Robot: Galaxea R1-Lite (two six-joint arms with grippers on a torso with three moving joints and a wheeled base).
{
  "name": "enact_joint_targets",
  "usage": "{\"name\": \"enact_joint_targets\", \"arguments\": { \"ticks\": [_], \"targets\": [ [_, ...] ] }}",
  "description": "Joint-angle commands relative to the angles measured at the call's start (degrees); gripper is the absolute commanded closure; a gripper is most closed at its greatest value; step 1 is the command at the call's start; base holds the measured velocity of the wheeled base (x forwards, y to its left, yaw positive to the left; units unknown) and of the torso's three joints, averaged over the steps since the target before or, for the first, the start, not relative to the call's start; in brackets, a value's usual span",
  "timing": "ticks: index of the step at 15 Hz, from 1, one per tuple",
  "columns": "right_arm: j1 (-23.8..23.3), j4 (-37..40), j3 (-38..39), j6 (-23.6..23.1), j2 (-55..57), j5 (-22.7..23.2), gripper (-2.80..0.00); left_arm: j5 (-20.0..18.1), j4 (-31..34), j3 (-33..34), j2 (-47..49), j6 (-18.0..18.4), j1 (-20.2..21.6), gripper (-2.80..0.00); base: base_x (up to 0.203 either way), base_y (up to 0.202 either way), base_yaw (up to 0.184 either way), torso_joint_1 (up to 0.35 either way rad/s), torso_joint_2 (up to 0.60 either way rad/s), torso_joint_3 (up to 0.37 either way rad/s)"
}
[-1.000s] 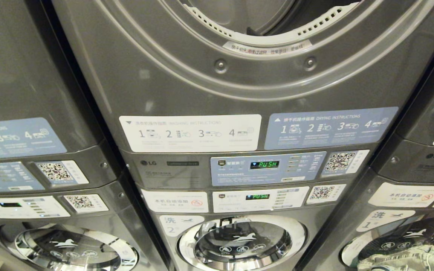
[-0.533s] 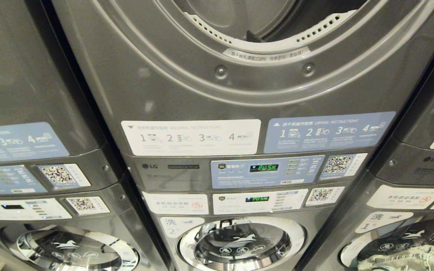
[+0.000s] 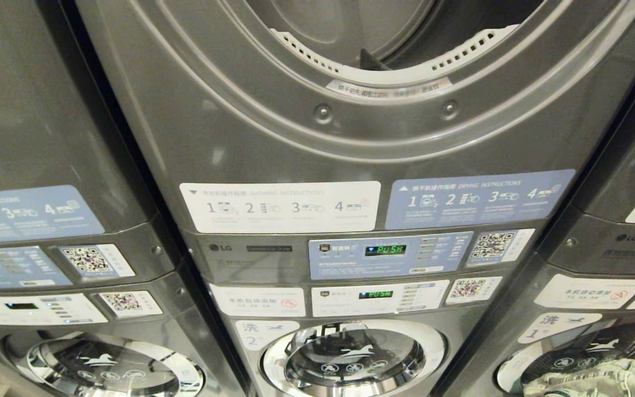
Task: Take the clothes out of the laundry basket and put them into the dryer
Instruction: Put the clothes in the dryer
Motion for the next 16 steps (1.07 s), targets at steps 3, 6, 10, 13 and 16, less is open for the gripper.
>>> {"name": "enact_joint_targets", "arguments": {
  "ticks": [3,6,10,13,16],
  "targets": [
    [0.00,-0.02,0.00,-0.05,-0.04,0.01,0.00,0.05,0.02,0.00,-0.02,0.00,0.00,0.00,0.000,0.000,0.000,0.066,-0.12,-0.064],
    [0.00,-0.02,0.00,0.04,-0.04,0.01,0.00,0.05,0.02,0.00,-0.02,0.00,0.00,0.00,0.000,0.000,0.000,0.061,-0.12,-0.058],
    [0.00,-0.02,0.00,0.04,-0.04,0.01,0.00,0.05,0.02,0.00,-0.02,0.00,0.00,0.00,0.000,0.000,0.000,0.064,-0.12,-0.058],
    [0.00,-0.02,0.00,0.04,-0.04,-0.07,0.00,0.05,0.02,0.00,-0.02,0.00,0.00,0.00,0.000,0.000,0.000,0.060,-0.12,-0.056],
    [0.00,-0.02,0.00,0.04,-0.04,-0.07,0.00,0.05,0.02,0.00,-0.02,0.00,0.00,0.00,0.000,0.000,0.000,0.063,-0.11,-0.055]
  ]
}}
